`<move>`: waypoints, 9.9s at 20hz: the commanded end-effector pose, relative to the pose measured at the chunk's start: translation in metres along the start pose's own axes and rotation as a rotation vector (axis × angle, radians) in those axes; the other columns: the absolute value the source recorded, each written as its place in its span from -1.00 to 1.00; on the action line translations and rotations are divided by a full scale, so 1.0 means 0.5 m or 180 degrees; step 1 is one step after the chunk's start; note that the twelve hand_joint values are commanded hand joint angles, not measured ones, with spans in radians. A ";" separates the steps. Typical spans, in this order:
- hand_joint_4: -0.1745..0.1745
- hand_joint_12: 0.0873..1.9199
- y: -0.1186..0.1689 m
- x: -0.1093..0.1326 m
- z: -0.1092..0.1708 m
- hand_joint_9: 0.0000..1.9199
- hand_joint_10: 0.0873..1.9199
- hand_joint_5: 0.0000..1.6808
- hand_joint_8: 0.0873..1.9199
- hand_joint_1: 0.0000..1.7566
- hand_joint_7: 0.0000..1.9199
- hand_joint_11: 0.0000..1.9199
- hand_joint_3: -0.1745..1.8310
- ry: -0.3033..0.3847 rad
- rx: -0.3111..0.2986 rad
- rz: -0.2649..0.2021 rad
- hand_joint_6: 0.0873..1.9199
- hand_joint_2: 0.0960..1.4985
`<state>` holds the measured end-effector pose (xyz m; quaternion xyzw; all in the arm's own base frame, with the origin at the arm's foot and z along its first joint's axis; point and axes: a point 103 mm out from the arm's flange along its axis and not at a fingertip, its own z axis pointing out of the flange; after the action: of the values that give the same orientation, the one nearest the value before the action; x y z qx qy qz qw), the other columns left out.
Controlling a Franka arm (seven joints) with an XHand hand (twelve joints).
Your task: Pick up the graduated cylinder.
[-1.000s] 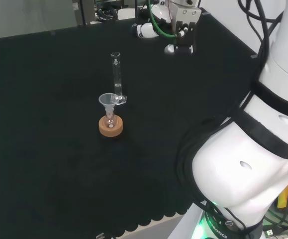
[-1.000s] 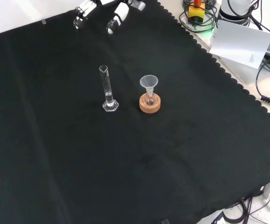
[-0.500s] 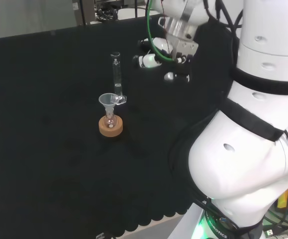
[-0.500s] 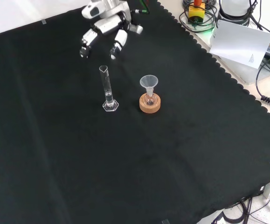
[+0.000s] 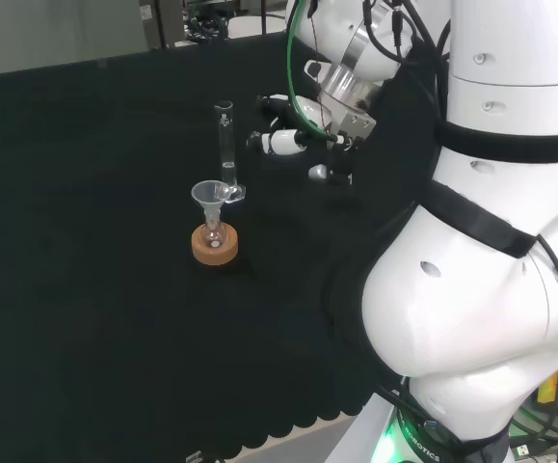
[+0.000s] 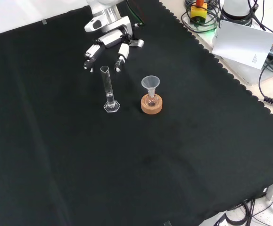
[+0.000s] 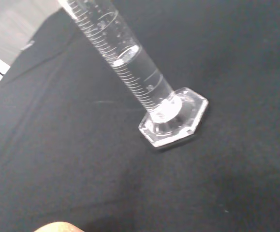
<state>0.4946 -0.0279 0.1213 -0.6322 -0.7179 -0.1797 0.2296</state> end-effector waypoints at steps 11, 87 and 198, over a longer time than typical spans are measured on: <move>-0.04 0.35 0.028 -0.002 0.089 -0.38 -0.52 -0.49 -0.46 -0.03 -0.58 -0.63 -0.33 0.0986 -0.0099 -0.0495 -1.00 -0.13; 0.08 0.13 0.109 0.039 0.176 0.01 -0.74 -0.27 -0.47 0.21 -0.26 -0.28 -0.23 0.1813 -0.0657 -0.0714 -0.49 -0.03; -1.00 -0.18 0.000 0.109 -0.049 0.49 -1.00 0.09 0.08 0.42 -0.01 0.26 -0.83 -0.0826 0.0764 -0.0544 0.08 0.49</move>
<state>0.5131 0.0041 0.1608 -0.5477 -0.8090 -0.0762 0.1993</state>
